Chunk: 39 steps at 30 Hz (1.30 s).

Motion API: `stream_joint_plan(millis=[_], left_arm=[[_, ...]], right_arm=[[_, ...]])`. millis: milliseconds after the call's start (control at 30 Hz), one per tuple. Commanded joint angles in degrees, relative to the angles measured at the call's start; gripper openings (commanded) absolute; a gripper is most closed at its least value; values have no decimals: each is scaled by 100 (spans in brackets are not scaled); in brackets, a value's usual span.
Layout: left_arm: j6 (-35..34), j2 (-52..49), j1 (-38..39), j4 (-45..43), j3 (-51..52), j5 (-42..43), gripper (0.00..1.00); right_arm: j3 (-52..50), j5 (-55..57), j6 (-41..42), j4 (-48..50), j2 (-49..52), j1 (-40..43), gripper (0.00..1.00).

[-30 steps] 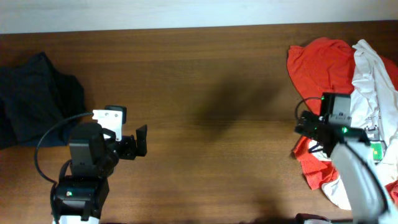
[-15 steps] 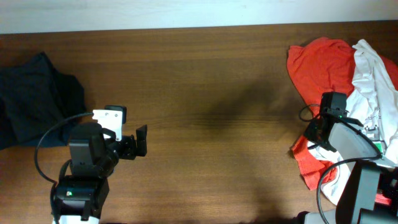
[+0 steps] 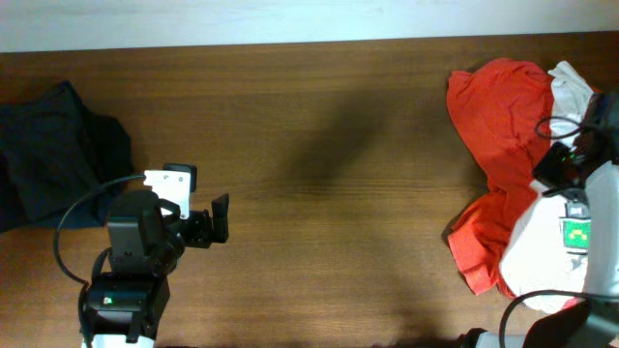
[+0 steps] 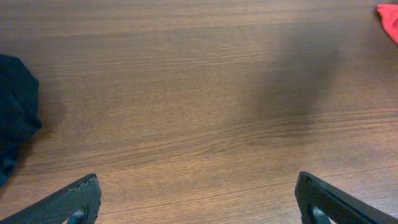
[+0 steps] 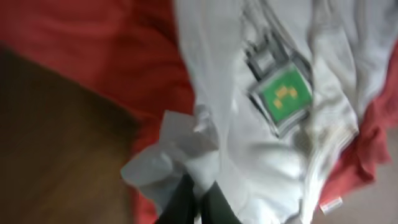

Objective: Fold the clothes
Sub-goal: 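Pull the white T-shirt off the red shirt toward table center, then grasp the white T-shirt with the left gripper and drag it left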

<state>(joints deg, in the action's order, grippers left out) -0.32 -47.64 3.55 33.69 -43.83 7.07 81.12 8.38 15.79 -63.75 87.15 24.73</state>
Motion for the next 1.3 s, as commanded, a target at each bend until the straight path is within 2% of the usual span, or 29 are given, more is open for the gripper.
stream_joint_plan(millis=[0,33,100,133,167,233,333,433,633,700,767,867,933,967,1000,1067,1133,1167,1200,1267], left_arm=[[-52,-4,31,-2,-116,57,99],[-50,-4,31,-2,-116,57,99],[-50,-4,31,0,-116,57,99],[-52,-4,31,0,-116,59,99],[-52,-4,31,0,-116,59,99],[-52,-4,31,4,-116,59,99],[-52,-4,31,4,-116,57,99],[-52,-4,31,4,-116,59,99],[-52,-4,31,22,-116,59,99],[-52,-4,31,22,-116,61,99],[-52,-4,31,22,-116,61,99],[-52,-4,31,22,-116,61,99],[-52,-4,31,20,-116,61,99],[-52,-4,31,20,-116,61,99],[-52,-4,31,24,-116,59,99],[-52,-4,31,22,-116,61,99],[-55,-2,31,-63,-116,63,99],[-55,-4,31,-101,-116,63,99],[-59,-31,31,-179,-116,118,99],[-57,-162,33,-341,-116,745,99]], right_arm=[[1473,-1067,-529,-293,-131,20,4],[2415,-2033,-979,-358,-131,11,4],[3624,-4000,-1781,-455,-131,-162,4],[4205,-4769,-1884,-557,-131,-411,4],[4520,-5042,-1886,-658,-131,-658,4],[4843,-5217,-1882,-1003,-131,-1377,5],[4623,-5206,-1882,-1646,13,-2743,10],[4430,-4955,-1884,-1773,308,-3613,11],[4391,-4172,-1880,-1593,1154,-4339,12],[4391,-4175,-1880,-1049,1534,-4393,12],[4391,-4402,-1832,9,1993,-4457,10],[4391,-5606,-1832,1272,2514,-4739,10],[4391,-5143,-1829,1504,2680,-4972,13],[4391,-4391,-1727,1309,2684,-5027,22],[4391,-3506,-1462,975,2662,-5023,32],[4393,-2229,-1040,92,2564,-4819,40],[4393,-1423,-487,-872,2479,-4415,44],[4393,-1217,-293,-1207,2474,-4218,45],[4391,-1172,-212,-1554,2474,-3958,52],[4391,-1228,-177,-2118,2474,-3377,66]])
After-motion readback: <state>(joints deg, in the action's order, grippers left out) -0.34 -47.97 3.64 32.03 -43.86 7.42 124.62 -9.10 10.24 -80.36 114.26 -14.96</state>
